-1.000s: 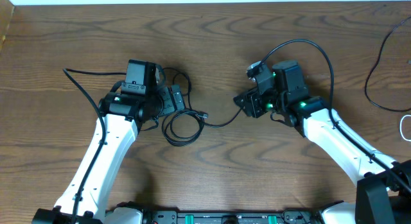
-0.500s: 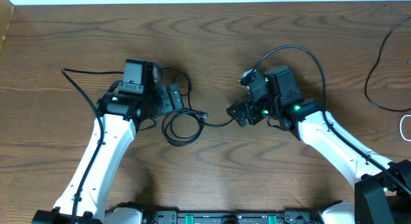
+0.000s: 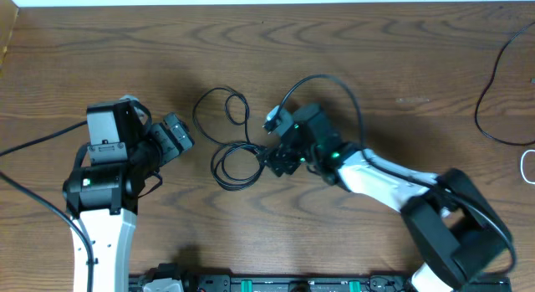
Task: Untangle cables
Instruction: 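Reach the right gripper to the cable bundle and grasp it, then carry the grasped black cable bundle to the upper right with right gripper, then release the cable bundle at the upper right and lift the right gripper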
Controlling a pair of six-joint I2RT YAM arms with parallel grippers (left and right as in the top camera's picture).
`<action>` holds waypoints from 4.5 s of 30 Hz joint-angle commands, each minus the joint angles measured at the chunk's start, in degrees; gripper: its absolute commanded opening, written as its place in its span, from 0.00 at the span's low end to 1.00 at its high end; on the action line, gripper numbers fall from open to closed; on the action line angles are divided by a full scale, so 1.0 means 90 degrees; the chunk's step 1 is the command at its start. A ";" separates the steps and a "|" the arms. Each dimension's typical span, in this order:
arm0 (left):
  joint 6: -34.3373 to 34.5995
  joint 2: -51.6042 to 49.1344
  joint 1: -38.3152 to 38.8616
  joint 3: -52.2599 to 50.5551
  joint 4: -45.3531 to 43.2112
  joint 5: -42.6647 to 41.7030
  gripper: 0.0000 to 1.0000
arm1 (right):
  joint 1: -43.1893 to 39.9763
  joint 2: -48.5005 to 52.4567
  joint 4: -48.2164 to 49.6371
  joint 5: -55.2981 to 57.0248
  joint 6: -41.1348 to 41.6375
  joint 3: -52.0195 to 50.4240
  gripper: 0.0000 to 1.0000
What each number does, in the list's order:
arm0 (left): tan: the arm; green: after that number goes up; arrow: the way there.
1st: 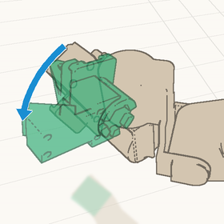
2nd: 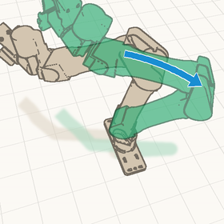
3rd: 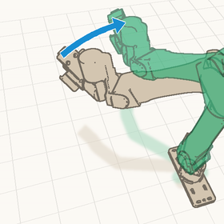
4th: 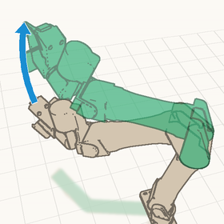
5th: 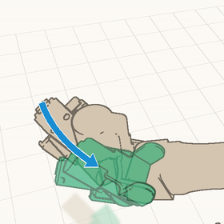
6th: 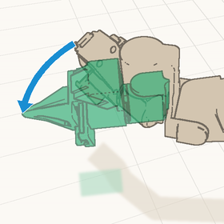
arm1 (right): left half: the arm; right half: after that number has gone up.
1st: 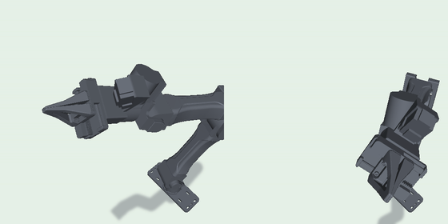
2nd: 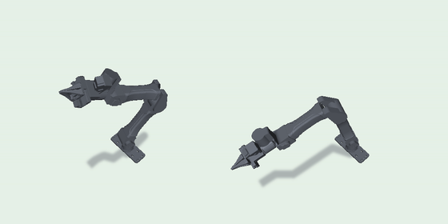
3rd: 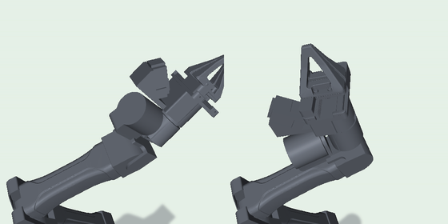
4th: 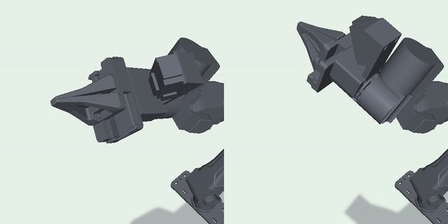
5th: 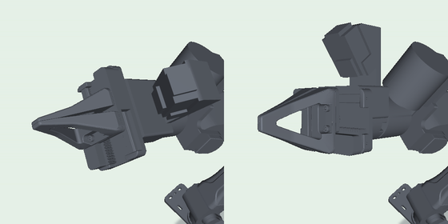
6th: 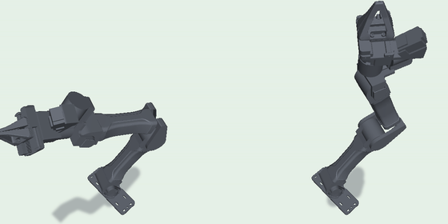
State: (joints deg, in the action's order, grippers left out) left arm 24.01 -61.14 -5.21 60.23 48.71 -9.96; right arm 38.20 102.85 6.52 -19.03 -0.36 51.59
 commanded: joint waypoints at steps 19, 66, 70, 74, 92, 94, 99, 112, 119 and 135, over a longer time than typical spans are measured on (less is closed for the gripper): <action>0.0027 0.0053 -0.0056 0.0000 0.0491 0.0058 0.99 | 0.1107 0.1411 0.1302 0.2079 -0.0282 0.0102 0.57; 0.0027 0.0053 -0.0056 0.0000 0.0491 0.0058 1.00 | -0.4418 0.2800 0.2504 0.2555 -0.0248 0.1821 0.01; 0.0027 0.0053 -0.0056 0.0000 0.0491 0.0058 0.99 | -0.4532 0.2863 0.2195 0.3096 -0.0250 0.2324 0.01; 0.0027 0.0053 -0.0056 0.0000 0.0491 0.0058 0.99 | -0.4728 0.2812 0.1994 0.3099 -0.0274 0.2424 0.01; 0.0027 0.0053 -0.0056 0.0000 0.0491 0.0058 0.99 | -0.4823 0.1899 -0.1489 0.0624 -0.1870 0.2429 0.01; 0.0027 0.0053 -0.0056 0.0000 0.0491 0.0058 0.99 | -0.4823 0.1899 -0.1795 0.0673 -0.2159 0.2429 0.01; 0.0027 0.0053 -0.0056 0.0000 0.0491 0.0058 0.99 | -0.4823 0.1787 -0.2446 0.0704 -0.2681 0.2429 0.01; 0.0027 0.0053 -0.0056 0.0000 0.0491 0.0058 0.99 | -0.4818 0.0979 -0.2926 0.0007 -0.2851 0.2429 0.08; 0.0027 0.0053 -0.0056 0.0000 0.0491 0.0058 0.99 | -0.4816 0.0600 -0.3203 0.0051 -0.2941 0.2429 0.30; 0.0027 0.0053 -0.0056 0.0000 0.0491 0.0058 0.99 | -0.4794 -0.1069 -0.1311 -0.0267 -0.1530 0.2429 0.99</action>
State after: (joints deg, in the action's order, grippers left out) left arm 24.03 -60.71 -5.48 60.23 52.93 -9.98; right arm -5.23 99.00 -9.37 -18.68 -20.71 73.28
